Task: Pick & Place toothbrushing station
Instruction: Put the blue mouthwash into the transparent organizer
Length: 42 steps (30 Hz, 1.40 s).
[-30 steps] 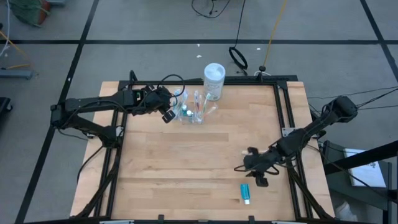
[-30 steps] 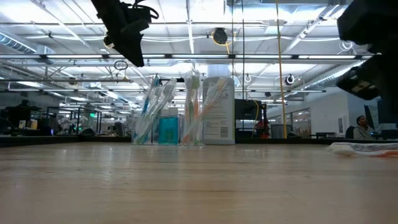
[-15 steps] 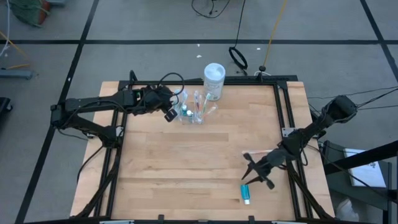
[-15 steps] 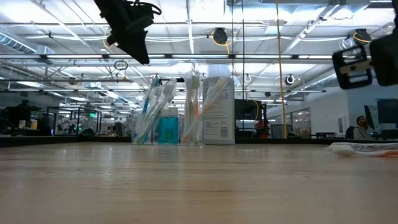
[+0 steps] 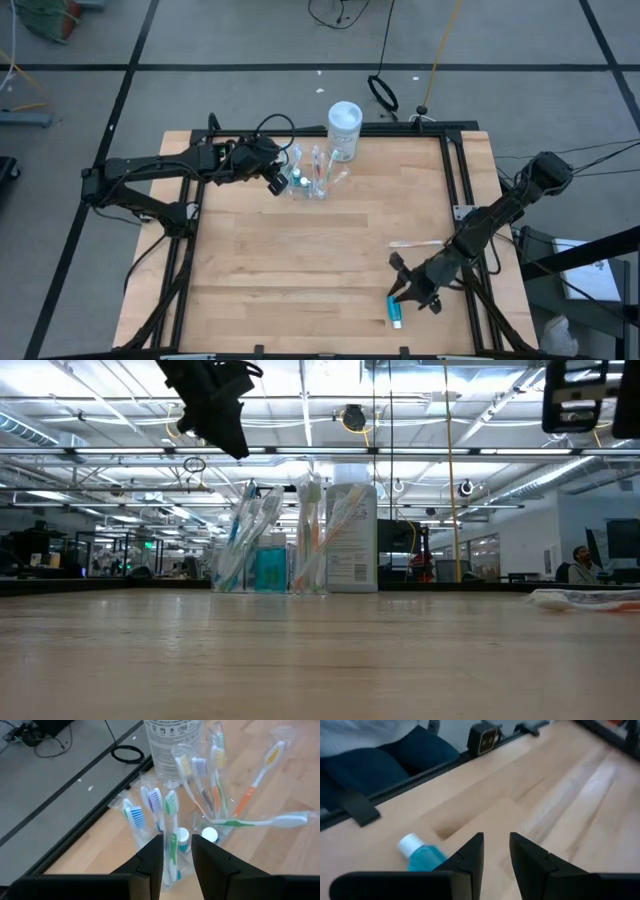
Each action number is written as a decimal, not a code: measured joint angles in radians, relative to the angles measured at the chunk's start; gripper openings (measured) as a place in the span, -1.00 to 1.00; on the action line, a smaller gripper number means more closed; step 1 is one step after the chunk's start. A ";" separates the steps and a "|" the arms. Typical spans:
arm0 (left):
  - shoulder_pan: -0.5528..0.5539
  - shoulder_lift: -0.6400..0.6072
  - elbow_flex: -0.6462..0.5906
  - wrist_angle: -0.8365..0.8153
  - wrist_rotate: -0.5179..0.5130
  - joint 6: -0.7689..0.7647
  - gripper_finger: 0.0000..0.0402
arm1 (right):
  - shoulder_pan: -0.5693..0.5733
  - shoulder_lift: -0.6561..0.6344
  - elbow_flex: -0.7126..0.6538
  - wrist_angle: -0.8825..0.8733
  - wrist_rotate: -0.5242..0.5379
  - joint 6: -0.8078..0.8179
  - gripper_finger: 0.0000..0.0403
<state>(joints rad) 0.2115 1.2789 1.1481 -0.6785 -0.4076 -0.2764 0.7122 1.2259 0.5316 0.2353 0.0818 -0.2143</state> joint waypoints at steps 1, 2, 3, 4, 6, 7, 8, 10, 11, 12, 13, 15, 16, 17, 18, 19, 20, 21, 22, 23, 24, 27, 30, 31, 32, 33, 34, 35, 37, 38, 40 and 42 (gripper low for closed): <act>0.000 0.000 0.000 0.000 0.009 0.000 -0.47 | -0.009 0.000 0.005 0.002 -0.003 -0.031 -0.58; 0.000 0.000 0.000 0.000 0.016 0.000 -0.47 | -0.018 0.000 0.008 0.002 -0.008 -0.052 -0.58; 0.000 0.000 0.000 0.000 0.017 0.000 -0.47 | -0.029 0.000 0.008 0.000 -0.009 -0.063 -0.58; 0.000 0.000 0.000 0.000 0.018 0.000 -0.47 | -0.041 0.001 0.008 -0.004 -0.009 -0.063 -0.58; -0.001 0.000 0.000 0.000 0.022 -0.003 -0.47 | -0.069 0.015 0.008 0.012 -0.009 -0.031 -0.56; -0.001 0.000 0.000 0.000 0.023 -0.003 -0.47 | -0.079 0.025 0.008 0.025 -0.007 -0.004 -0.53; -0.001 0.000 0.000 -0.001 0.023 -0.003 -0.47 | -0.086 0.033 0.008 0.041 -0.007 0.020 -0.50; -0.001 0.004 0.000 0.000 0.023 -0.003 -0.47 | -0.095 0.042 0.008 0.070 -0.035 0.041 -0.42; -0.001 0.008 0.000 0.000 0.023 -0.003 -0.47 | -0.097 0.048 0.008 0.080 -0.054 0.043 -0.38; -0.001 0.011 0.000 -0.003 0.024 -0.003 -0.47 | -0.096 0.053 0.008 0.086 -0.060 0.043 -0.34; -0.001 0.012 -0.001 -0.008 0.025 -0.003 -0.47 | -0.091 0.060 0.008 0.086 -0.059 0.041 -0.30; -0.001 0.018 -0.002 -0.009 0.026 -0.015 -0.47 | -0.074 0.073 0.008 0.085 -0.057 0.014 -0.22; -0.001 0.023 -0.001 -0.004 0.026 -0.018 -0.47 | -0.059 0.079 0.008 0.077 -0.056 -0.005 -0.19; -0.001 0.026 -0.001 -0.006 0.030 -0.018 -0.47 | -0.041 0.086 0.008 0.066 -0.057 -0.018 -0.16; -0.001 0.029 -0.002 -0.012 0.036 -0.017 -0.47 | -0.023 0.095 0.008 0.051 -0.057 -0.027 -0.14; -0.001 0.035 -0.002 -0.013 0.038 -0.018 -0.47 | -0.008 0.103 0.008 0.031 -0.060 -0.031 -0.12; -0.001 0.040 -0.002 -0.001 0.038 -0.019 -0.47 | 0.006 0.114 0.008 0.003 -0.060 -0.025 -0.11; -0.001 0.043 0.000 0.004 0.040 -0.021 -0.47 | 0.020 0.124 0.008 -0.027 -0.059 -0.002 -0.10; -0.001 0.046 0.000 -0.001 0.042 -0.023 -0.47 | 0.030 0.141 0.008 -0.052 -0.057 0.031 -0.09; -0.001 0.048 -0.001 -0.004 0.044 -0.028 -0.47 | 0.037 0.161 0.007 -0.061 -0.057 0.064 -0.08; -0.001 0.055 -0.001 0.004 0.043 -0.036 -0.47 | 0.045 0.180 0.007 -0.064 -0.058 0.083 -0.07; -0.001 0.070 -0.001 0.017 0.045 -0.052 -0.47 | 0.066 0.231 0.007 -0.017 -0.057 0.044 -0.06; -0.002 0.089 0.001 0.057 0.052 -0.066 -0.47 | 0.082 0.271 0.007 0.030 -0.056 -0.110 -0.06; -0.002 0.093 0.001 0.055 0.065 -0.067 -0.47 | 0.084 0.287 0.007 0.047 -0.055 -0.158 -0.06; -0.002 0.099 -0.001 0.046 0.076 -0.068 -0.47 | 0.084 0.301 0.007 0.060 -0.056 -0.191 -0.06; -0.003 0.110 -0.001 0.049 0.077 -0.069 -0.47 | 0.084 0.313 0.008 0.067 -0.056 -0.217 -0.06; -0.005 0.115 -0.001 0.059 0.085 -0.070 -0.47 | 0.086 0.323 0.008 0.073 -0.057 -0.235 -0.05; -0.005 0.119 0.000 0.053 0.095 -0.069 -0.47 | 0.088 0.334 0.009 0.084 -0.057 -0.261 -0.05; -0.007 0.127 -0.002 0.042 0.100 -0.070 -0.47 | 0.088 0.356 0.010 0.118 -0.056 -0.331 -0.05; -0.011 0.132 0.001 0.054 0.101 -0.071 -0.47 | 0.087 0.363 0.010 0.130 -0.056 -0.365 -0.05; -0.011 0.138 0.000 0.041 0.104 -0.074 -0.47 | 0.078 0.380 0.010 0.157 -0.056 -0.394 -0.06; -0.015 0.143 -0.002 0.042 0.104 -0.074 -0.47 | 0.071 0.384 0.010 0.155 -0.061 -0.388 -0.08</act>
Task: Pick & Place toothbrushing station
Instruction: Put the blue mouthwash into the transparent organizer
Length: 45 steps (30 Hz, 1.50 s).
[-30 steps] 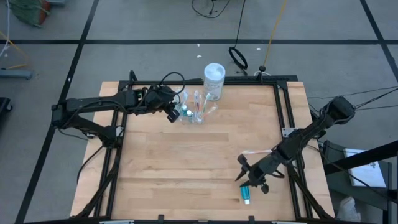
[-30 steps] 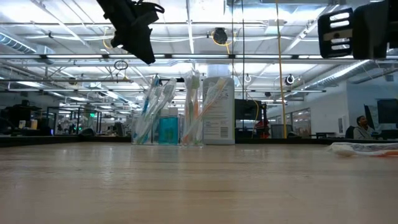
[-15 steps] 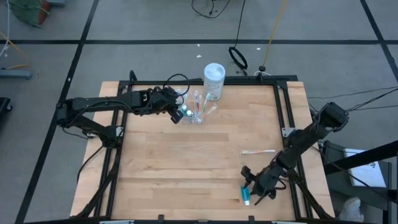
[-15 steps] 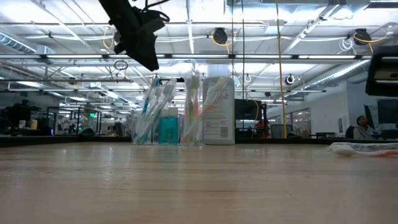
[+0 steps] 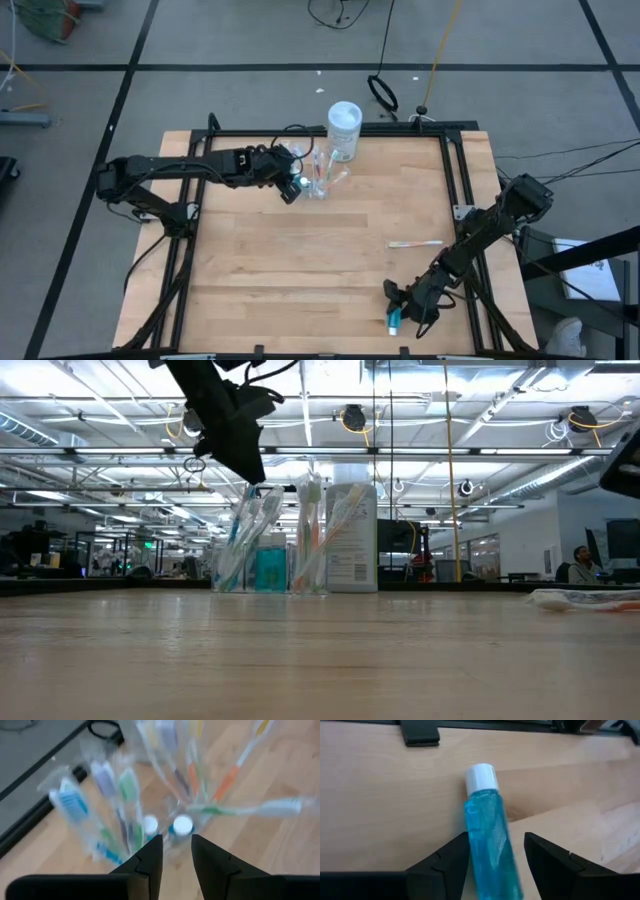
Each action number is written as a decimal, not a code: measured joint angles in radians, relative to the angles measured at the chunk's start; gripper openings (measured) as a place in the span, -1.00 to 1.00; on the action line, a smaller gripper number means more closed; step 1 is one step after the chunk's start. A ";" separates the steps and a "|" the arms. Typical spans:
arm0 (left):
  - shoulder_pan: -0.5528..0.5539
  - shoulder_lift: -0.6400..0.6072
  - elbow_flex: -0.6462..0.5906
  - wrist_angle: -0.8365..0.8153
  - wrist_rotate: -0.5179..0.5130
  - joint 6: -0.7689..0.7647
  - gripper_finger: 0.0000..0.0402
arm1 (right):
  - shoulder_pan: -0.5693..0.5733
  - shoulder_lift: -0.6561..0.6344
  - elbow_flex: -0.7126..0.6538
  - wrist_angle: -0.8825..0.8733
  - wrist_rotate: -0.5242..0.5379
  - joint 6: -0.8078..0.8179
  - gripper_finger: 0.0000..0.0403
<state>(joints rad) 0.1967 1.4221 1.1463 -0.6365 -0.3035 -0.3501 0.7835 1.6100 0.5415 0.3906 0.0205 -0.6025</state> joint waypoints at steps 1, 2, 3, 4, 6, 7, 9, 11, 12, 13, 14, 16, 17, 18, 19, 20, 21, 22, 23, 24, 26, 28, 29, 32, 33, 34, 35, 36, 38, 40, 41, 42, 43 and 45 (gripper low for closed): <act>-0.004 0.003 0.003 0.009 -0.001 0.000 -0.47 | -0.004 0.001 0.000 -0.001 -0.001 0.016 -0.10; -0.005 0.005 0.003 0.007 0.000 0.000 -0.47 | -0.006 0.004 0.000 0.000 -0.001 0.029 -0.13; -0.006 0.006 0.001 -0.002 0.000 0.000 -0.47 | -0.010 0.006 -0.001 -0.001 -0.001 0.036 -0.17; -0.007 0.006 0.000 -0.001 0.000 0.000 -0.47 | -0.011 0.007 -0.004 0.000 -0.005 0.039 -0.21; -0.011 0.005 0.001 0.014 0.000 -0.002 -0.47 | -0.011 0.007 -0.012 0.007 -0.007 0.040 -0.31; -0.013 0.005 0.002 0.013 0.000 -0.006 -0.47 | -0.011 0.007 -0.015 0.008 -0.007 0.040 -0.36; -0.020 0.005 0.002 0.012 0.000 -0.022 -0.47 | -0.011 0.007 -0.020 0.012 -0.002 0.042 -0.46; -0.030 -0.002 0.002 0.011 0.000 -0.024 -0.47 | -0.015 0.007 -0.021 0.012 0.004 0.068 -0.52; -0.037 -0.005 0.002 0.013 -0.001 -0.022 -0.47 | -0.020 0.007 -0.021 0.016 0.005 0.082 -0.54; -0.042 -0.006 0.002 0.015 -0.001 -0.022 -0.47 | -0.027 0.007 -0.022 0.026 0.007 0.088 -0.55; -0.046 -0.006 0.002 0.015 0.000 -0.022 -0.47 | -0.033 0.005 -0.023 0.044 0.016 0.090 -0.56; -0.057 -0.005 0.002 0.013 0.000 -0.023 -0.47 | -0.047 0.002 -0.026 0.096 0.077 0.091 -0.56; -0.063 -0.005 0.002 0.013 -0.001 -0.026 -0.47 | -0.056 0.001 -0.028 0.120 0.127 0.085 -0.56; -0.070 -0.005 0.002 0.014 -0.001 -0.026 -0.47 | -0.066 -0.005 -0.029 0.148 0.179 0.062 -0.56; -0.078 -0.005 0.002 0.014 -0.002 -0.026 -0.47 | -0.077 -0.017 -0.028 0.176 0.241 0.024 -0.56; -0.087 -0.005 0.002 0.014 -0.001 -0.026 -0.47 | -0.090 -0.033 -0.026 0.204 0.302 -0.023 -0.56; -0.097 -0.005 0.002 0.016 -0.001 -0.025 -0.47 | -0.105 -0.048 -0.024 0.223 0.359 -0.072 -0.56; -0.109 -0.005 0.002 0.022 -0.001 -0.020 -0.47 | -0.124 -0.061 -0.024 0.233 0.408 -0.115 -0.56; -0.120 -0.005 0.002 0.037 -0.001 -0.013 -0.47 | -0.148 -0.072 -0.025 0.246 0.450 -0.157 -0.57; -0.133 -0.005 0.002 0.056 -0.001 -0.002 -0.47 | -0.180 -0.084 -0.027 0.268 0.481 -0.194 -0.57; -0.163 -0.005 0.002 0.094 -0.001 0.038 -0.47 | -0.248 -0.107 -0.026 0.326 0.479 -0.239 -0.57; -0.203 -0.005 0.002 0.151 -0.002 0.104 -0.47 | -0.322 -0.124 -0.024 0.360 0.438 -0.242 -0.57; -0.225 -0.005 0.002 0.176 -0.002 0.142 -0.47 | -0.363 -0.127 -0.024 0.365 0.418 -0.225 -0.57; -0.291 -0.004 0.002 0.266 -0.004 0.252 -0.47 | -0.497 -0.129 -0.025 0.391 0.423 -0.158 -0.57; -0.312 0.000 0.002 0.299 -0.012 0.276 -0.47 | -0.540 -0.129 -0.025 0.405 0.424 -0.111 -0.57; -0.331 0.007 0.002 0.336 -0.018 0.294 -0.47 | -0.579 -0.129 -0.025 0.412 0.413 -0.039 -0.57; -0.350 0.013 0.002 0.365 -0.019 0.306 -0.47 | -0.615 -0.129 -0.025 0.413 0.371 0.055 -0.57; -0.365 0.021 0.002 0.384 -0.020 0.315 -0.47 | -0.648 -0.129 -0.025 0.412 0.307 0.163 -0.57; -0.392 0.046 0.002 0.438 -0.036 0.320 -0.47 | -0.704 -0.129 -0.025 0.411 0.146 0.323 -0.57; -0.414 0.070 0.002 0.461 -0.083 0.333 -0.46 | -0.737 -0.129 -0.025 0.411 -0.015 0.391 -0.57; -0.421 0.086 0.002 0.482 -0.101 0.350 -0.44 | -0.747 -0.129 -0.025 0.411 -0.071 0.405 -0.57; -0.425 0.103 0.002 0.500 -0.114 0.373 -0.42 | -0.752 -0.129 -0.024 0.411 -0.103 0.412 -0.57; -0.427 0.121 0.002 0.504 -0.120 0.394 -0.38 | -0.753 -0.129 -0.024 0.411 -0.108 0.420 -0.57; -0.426 0.164 0.002 0.535 -0.114 0.415 -0.29 | -0.753 -0.129 -0.024 0.421 -0.099 0.441 -0.57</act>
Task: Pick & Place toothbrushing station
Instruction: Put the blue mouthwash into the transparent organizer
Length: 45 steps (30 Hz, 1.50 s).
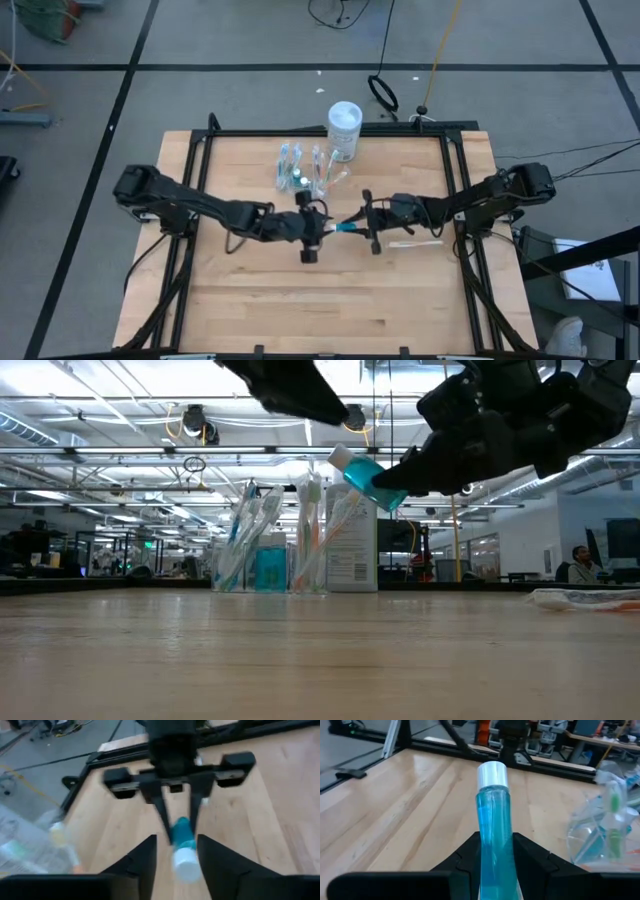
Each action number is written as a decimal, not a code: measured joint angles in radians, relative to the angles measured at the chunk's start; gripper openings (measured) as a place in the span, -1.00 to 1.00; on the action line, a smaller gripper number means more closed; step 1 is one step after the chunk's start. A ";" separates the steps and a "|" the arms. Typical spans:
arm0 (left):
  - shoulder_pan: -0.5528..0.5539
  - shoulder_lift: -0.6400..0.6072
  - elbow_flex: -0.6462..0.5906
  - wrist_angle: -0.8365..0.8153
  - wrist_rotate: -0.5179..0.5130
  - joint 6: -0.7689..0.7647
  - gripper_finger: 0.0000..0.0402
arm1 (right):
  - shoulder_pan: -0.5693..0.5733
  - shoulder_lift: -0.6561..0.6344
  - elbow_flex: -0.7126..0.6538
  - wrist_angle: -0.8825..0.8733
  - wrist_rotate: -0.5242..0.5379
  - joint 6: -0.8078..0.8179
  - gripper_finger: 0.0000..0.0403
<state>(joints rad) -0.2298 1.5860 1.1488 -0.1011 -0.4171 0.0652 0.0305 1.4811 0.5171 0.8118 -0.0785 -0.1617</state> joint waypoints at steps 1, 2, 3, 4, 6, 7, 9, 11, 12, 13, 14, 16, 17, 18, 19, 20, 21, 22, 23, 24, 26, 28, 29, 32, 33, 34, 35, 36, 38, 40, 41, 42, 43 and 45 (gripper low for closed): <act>0.000 0.023 0.000 0.019 0.011 0.012 -0.23 | 0.000 0.000 0.000 0.001 0.000 0.008 -0.57; 0.000 0.041 0.000 0.023 0.014 0.027 -0.17 | -0.001 0.000 0.000 0.004 0.001 0.014 -0.57; 0.000 0.060 -0.001 0.029 0.015 0.039 -0.10 | -0.001 0.000 0.000 0.006 0.002 0.016 -0.57; 0.001 0.080 -0.001 0.050 0.016 0.052 -0.04 | -0.001 0.000 0.000 0.005 0.002 0.016 -0.57; 0.001 0.106 0.000 0.052 0.019 0.082 0.09 | -0.001 0.000 0.000 0.002 0.001 0.016 -0.57; 0.000 0.119 -0.001 0.052 0.022 0.088 0.15 | -0.001 0.000 0.000 -0.001 0.001 0.016 -0.57; 0.001 0.137 -0.001 0.062 0.030 0.089 0.24 | -0.001 0.000 -0.003 -0.005 0.002 0.016 -0.57; 0.001 0.145 -0.001 0.061 0.030 0.086 0.31 | -0.001 0.000 -0.010 -0.008 0.002 0.016 -0.57; 0.001 0.147 -0.001 0.070 0.022 0.086 0.32 | -0.001 0.000 -0.013 -0.008 0.002 0.016 -0.57; 0.001 0.148 -0.001 0.071 0.017 0.083 0.33 | -0.003 0.000 -0.015 -0.009 0.002 0.014 -0.57; 0.001 0.148 -0.001 0.071 0.014 0.083 0.33 | -0.004 0.000 -0.016 -0.009 0.002 0.011 -0.57; 0.001 0.148 -0.001 0.076 0.014 0.087 0.29 | -0.006 0.000 -0.017 -0.009 0.003 0.010 -0.57; 0.001 0.148 -0.001 0.077 0.015 0.090 0.25 | -0.007 0.000 -0.018 -0.009 0.003 0.010 -0.57; 0.001 0.147 -0.001 0.077 0.015 0.091 0.21 | -0.008 0.000 -0.018 -0.009 0.003 0.009 -0.56; 0.001 0.147 -0.001 0.076 0.015 0.091 0.17 | -0.009 0.000 -0.018 -0.009 0.003 0.008 -0.56; 0.003 0.147 -0.001 0.074 0.015 0.091 0.12 | -0.010 0.000 -0.018 -0.009 0.002 0.006 -0.55; 0.006 0.147 -0.001 0.073 0.015 0.090 0.07 | -0.010 0.000 -0.018 -0.009 0.002 0.007 -0.53; 0.009 0.147 -0.001 0.070 0.015 0.086 0.02 | -0.010 0.000 -0.018 -0.008 0.000 0.007 -0.52; 0.014 0.147 -0.001 0.069 0.015 0.083 -0.03 | -0.010 0.000 -0.018 -0.007 -0.001 0.007 -0.52; 0.018 0.147 -0.001 0.069 0.015 0.082 -0.08 | -0.010 0.000 -0.018 -0.006 -0.001 0.006 -0.51; 0.029 0.147 -0.001 0.069 0.016 0.085 -0.16 | -0.010 0.000 -0.018 0.000 -0.001 0.005 -0.51; 0.041 0.146 -0.001 0.069 0.034 0.096 -0.24 | -0.010 0.000 -0.018 0.000 0.000 0.003 -0.52; 0.046 0.146 -0.001 0.068 0.050 0.102 -0.28 | -0.010 0.000 -0.018 -0.001 -0.001 0.001 -0.52; 0.060 0.146 -0.001 0.067 0.109 0.110 -0.41 | -0.009 0.000 -0.018 -0.002 0.000 0.001 -0.52; 0.063 0.146 -0.001 0.067 0.118 0.108 -0.45 | -0.009 0.000 -0.018 -0.003 0.000 0.000 -0.50; 0.066 0.146 -0.001 0.067 0.121 0.105 -0.49 | -0.009 0.000 -0.019 -0.004 0.000 -0.001 -0.49; 0.068 0.146 -0.001 0.067 0.121 0.100 -0.52 | -0.009 0.000 -0.019 -0.004 0.000 -0.003 -0.47; 0.068 0.145 -0.001 0.066 0.122 0.093 -0.54 | -0.010 0.000 -0.019 -0.004 0.000 -0.004 -0.45; 0.071 0.145 -0.001 0.066 0.129 0.079 -0.56 | -0.009 0.000 -0.019 -0.004 0.001 -0.004 -0.39; 0.072 0.145 -0.001 0.064 0.131 0.070 -0.54 | -0.009 0.000 -0.019 0.000 0.001 0.004 -0.33; 0.072 0.145 -0.001 0.052 0.132 0.068 -0.52 | -0.009 -0.001 -0.018 0.003 0.001 0.012 -0.30; 0.072 0.145 -0.001 0.033 0.132 0.068 -0.51 | -0.009 -0.001 -0.018 -0.001 0.002 0.020 -0.27; 0.072 0.141 -0.001 0.007 0.132 0.070 -0.50 | -0.009 -0.001 -0.018 -0.009 0.002 0.025 -0.24; 0.072 0.132 0.000 -0.058 0.131 0.069 -0.50 | -0.009 -0.001 -0.018 -0.038 0.003 0.027 -0.18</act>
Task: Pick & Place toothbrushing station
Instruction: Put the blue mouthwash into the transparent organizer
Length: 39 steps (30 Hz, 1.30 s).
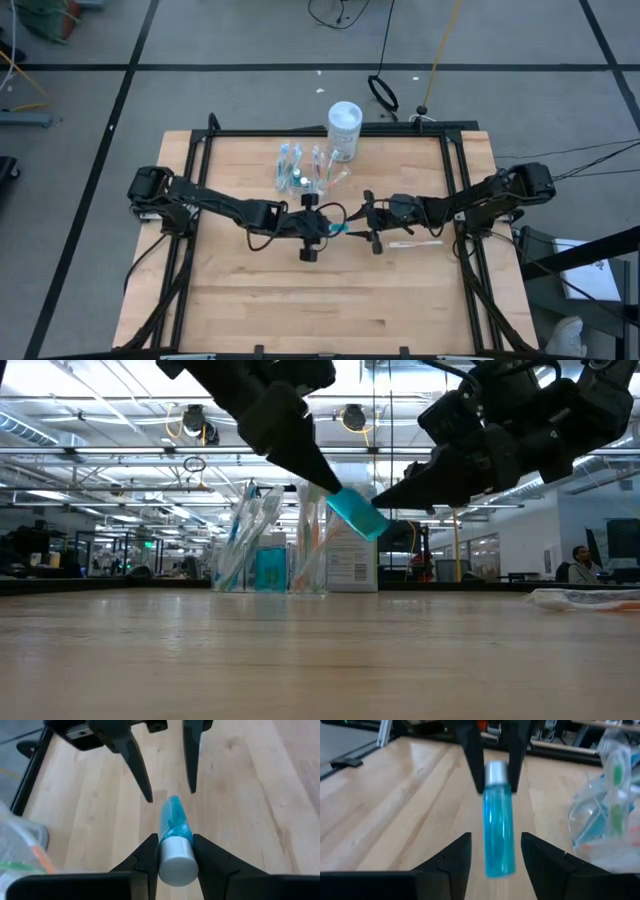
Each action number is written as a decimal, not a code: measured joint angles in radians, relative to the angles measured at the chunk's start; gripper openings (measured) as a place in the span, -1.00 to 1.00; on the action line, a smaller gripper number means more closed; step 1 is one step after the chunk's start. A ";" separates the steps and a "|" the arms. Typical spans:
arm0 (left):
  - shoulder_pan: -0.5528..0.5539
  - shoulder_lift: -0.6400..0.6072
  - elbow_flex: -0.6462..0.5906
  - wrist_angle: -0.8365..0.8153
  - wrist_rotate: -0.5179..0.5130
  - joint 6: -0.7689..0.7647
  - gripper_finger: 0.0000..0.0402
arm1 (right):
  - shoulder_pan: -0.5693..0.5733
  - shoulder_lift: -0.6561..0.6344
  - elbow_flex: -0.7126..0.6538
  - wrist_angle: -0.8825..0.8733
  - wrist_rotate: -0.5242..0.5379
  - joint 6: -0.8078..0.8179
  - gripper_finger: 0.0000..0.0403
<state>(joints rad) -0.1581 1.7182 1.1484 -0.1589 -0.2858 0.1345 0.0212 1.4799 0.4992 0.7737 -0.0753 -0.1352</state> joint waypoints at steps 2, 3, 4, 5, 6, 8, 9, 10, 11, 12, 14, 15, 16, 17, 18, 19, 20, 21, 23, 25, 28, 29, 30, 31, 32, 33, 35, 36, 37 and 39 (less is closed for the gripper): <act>0.000 -0.024 0.001 -0.061 -0.003 -0.006 -0.52 | 0.000 0.000 0.000 -0.026 0.012 -0.011 -0.12; 0.000 -0.039 0.001 -0.107 -0.005 -0.007 -0.53 | 0.000 0.000 0.000 -0.036 0.026 -0.015 -0.09; 0.000 -0.055 0.009 -0.147 -0.009 -0.008 -0.53 | 0.000 0.000 0.000 -0.048 0.040 -0.017 -0.07; 0.000 -0.074 0.022 -0.196 -0.015 -0.012 -0.53 | -0.001 0.000 0.001 -0.061 0.055 -0.018 -0.05; 0.000 -0.091 0.036 -0.255 -0.029 -0.024 -0.53 | -0.002 0.000 0.000 -0.071 0.069 -0.018 -0.03; 0.008 -0.128 0.081 -0.389 -0.048 -0.039 -0.53 | -0.006 0.001 0.000 -0.075 0.080 -0.019 0.00; 0.020 -0.142 0.109 -0.451 -0.048 -0.049 -0.52 | -0.008 0.001 0.000 -0.072 0.078 -0.019 0.02; 0.033 -0.155 0.140 -0.517 -0.040 -0.069 -0.52 | -0.008 0.001 0.000 -0.067 0.077 -0.017 0.02; 0.051 -0.163 0.171 -0.589 -0.024 -0.096 -0.52 | -0.008 0.001 0.001 -0.064 0.077 -0.016 0.03; 0.071 -0.166 0.201 -0.662 -0.003 -0.128 -0.52 | -0.008 0.001 0.001 -0.066 0.077 -0.016 0.03; 0.120 -0.164 0.249 -0.757 0.024 -0.179 -0.51 | -0.008 0.001 0.001 -0.067 0.076 -0.017 0.03; 0.145 -0.162 0.260 -0.781 0.023 -0.193 -0.51 | -0.008 0.001 0.001 -0.067 0.075 -0.020 0.03; 0.175 -0.159 0.262 -0.792 0.022 -0.197 -0.51 | -0.008 0.001 0.001 -0.067 0.075 -0.022 0.03; 0.205 -0.154 0.262 -0.793 0.023 -0.193 -0.51 | -0.008 0.001 0.001 -0.067 0.075 -0.023 0.03; 0.231 -0.150 0.261 -0.791 0.029 -0.179 -0.51 | -0.008 0.001 0.001 -0.068 0.075 -0.022 0.03; 0.256 -0.144 0.255 -0.788 0.032 -0.162 -0.51 | -0.008 0.001 0.001 -0.068 0.075 -0.019 0.03; 0.278 -0.137 0.251 -0.789 0.033 -0.143 -0.51 | -0.008 0.001 0.001 -0.068 0.075 -0.015 0.03; 0.297 -0.132 0.250 -0.792 0.037 -0.123 -0.51 | -0.008 0.001 0.001 -0.069 0.075 -0.012 0.03; 0.332 -0.116 0.250 -0.780 0.045 -0.109 -0.51 | -0.008 0.001 0.000 -0.075 0.075 -0.013 0.03; 0.361 -0.099 0.250 -0.780 0.065 -0.106 -0.51 | -0.008 0.001 0.000 -0.075 0.075 -0.026 0.03; 0.386 -0.076 0.250 -0.781 0.081 -0.089 -0.51 | -0.008 0.001 0.000 -0.076 0.075 -0.035 0.03; 0.389 -0.071 0.250 -0.781 0.084 -0.084 -0.51 | -0.008 0.001 0.000 -0.076 0.075 -0.035 0.03; 0.390 -0.065 0.250 -0.781 0.088 -0.083 -0.51 | -0.008 0.001 0.000 -0.075 0.075 -0.034 0.03; 0.392 -0.058 0.250 -0.781 0.097 -0.084 -0.51 | -0.008 0.001 0.000 -0.076 0.075 -0.034 0.03; 0.394 -0.052 0.250 -0.781 0.110 -0.084 -0.51 | -0.008 0.001 0.000 -0.076 0.075 -0.034 0.03; 0.396 -0.047 0.250 -0.783 0.119 -0.084 -0.51 | -0.008 0.001 0.000 -0.076 0.075 -0.034 0.03; 0.399 -0.038 0.250 -0.782 0.128 -0.081 -0.51 | -0.008 0.001 0.000 -0.076 0.075 -0.034 0.03; 0.399 -0.036 0.250 -0.782 0.128 -0.078 -0.51 | -0.008 0.001 0.000 -0.076 0.075 -0.034 0.03; 0.399 -0.034 0.250 -0.782 0.125 -0.075 -0.51 | -0.008 0.001 0.000 -0.076 0.075 -0.034 0.03; 0.401 -0.029 0.250 -0.779 0.121 -0.065 -0.50 | -0.008 0.001 0.000 -0.076 0.075 -0.034 0.03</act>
<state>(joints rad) 0.2424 1.6896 1.3983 -0.9379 -0.1649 0.0699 0.0128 1.4807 0.4995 0.6979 -0.0006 -0.1695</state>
